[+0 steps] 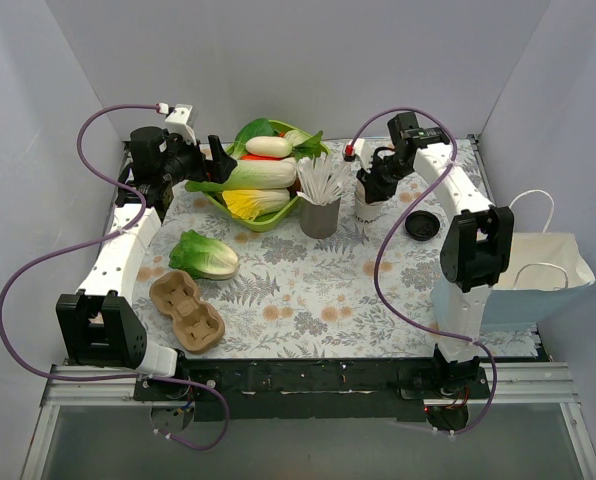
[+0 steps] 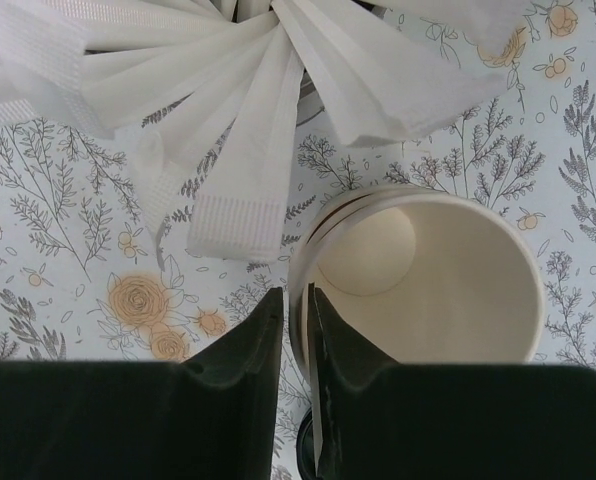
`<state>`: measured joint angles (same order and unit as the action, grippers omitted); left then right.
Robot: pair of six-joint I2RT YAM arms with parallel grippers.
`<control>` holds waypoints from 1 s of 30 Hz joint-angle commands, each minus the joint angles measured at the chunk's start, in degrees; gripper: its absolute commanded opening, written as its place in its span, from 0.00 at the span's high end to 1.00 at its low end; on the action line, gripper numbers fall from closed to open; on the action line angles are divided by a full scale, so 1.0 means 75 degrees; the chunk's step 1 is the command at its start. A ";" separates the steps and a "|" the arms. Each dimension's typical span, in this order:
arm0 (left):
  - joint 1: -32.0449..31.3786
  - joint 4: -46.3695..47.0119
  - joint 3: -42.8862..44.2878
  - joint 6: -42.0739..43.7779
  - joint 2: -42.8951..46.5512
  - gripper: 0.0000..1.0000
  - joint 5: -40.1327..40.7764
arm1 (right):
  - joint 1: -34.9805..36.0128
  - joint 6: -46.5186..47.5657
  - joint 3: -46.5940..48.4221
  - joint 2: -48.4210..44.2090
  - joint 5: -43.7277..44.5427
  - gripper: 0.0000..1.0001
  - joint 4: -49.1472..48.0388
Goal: Pack the takeout coffee
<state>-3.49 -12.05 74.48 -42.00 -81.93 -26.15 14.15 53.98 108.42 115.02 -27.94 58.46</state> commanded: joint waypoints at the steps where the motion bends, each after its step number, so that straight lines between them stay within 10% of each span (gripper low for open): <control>1: 0.0031 -0.0022 0.0007 0.0115 0.0354 0.02 0.0042 | -0.0024 0.0116 0.0473 0.0039 -0.0013 0.80 0.0221; 30: 0.0043 0.0178 -0.0297 -0.0072 0.0413 0.02 -0.0122 | 0.0128 -0.0179 -0.0603 -0.1367 0.1251 0.99 -0.1524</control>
<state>-3.46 -11.57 72.82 -42.26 -80.99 -26.20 14.26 50.30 107.50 108.75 -22.79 50.89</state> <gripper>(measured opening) 0.981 0.032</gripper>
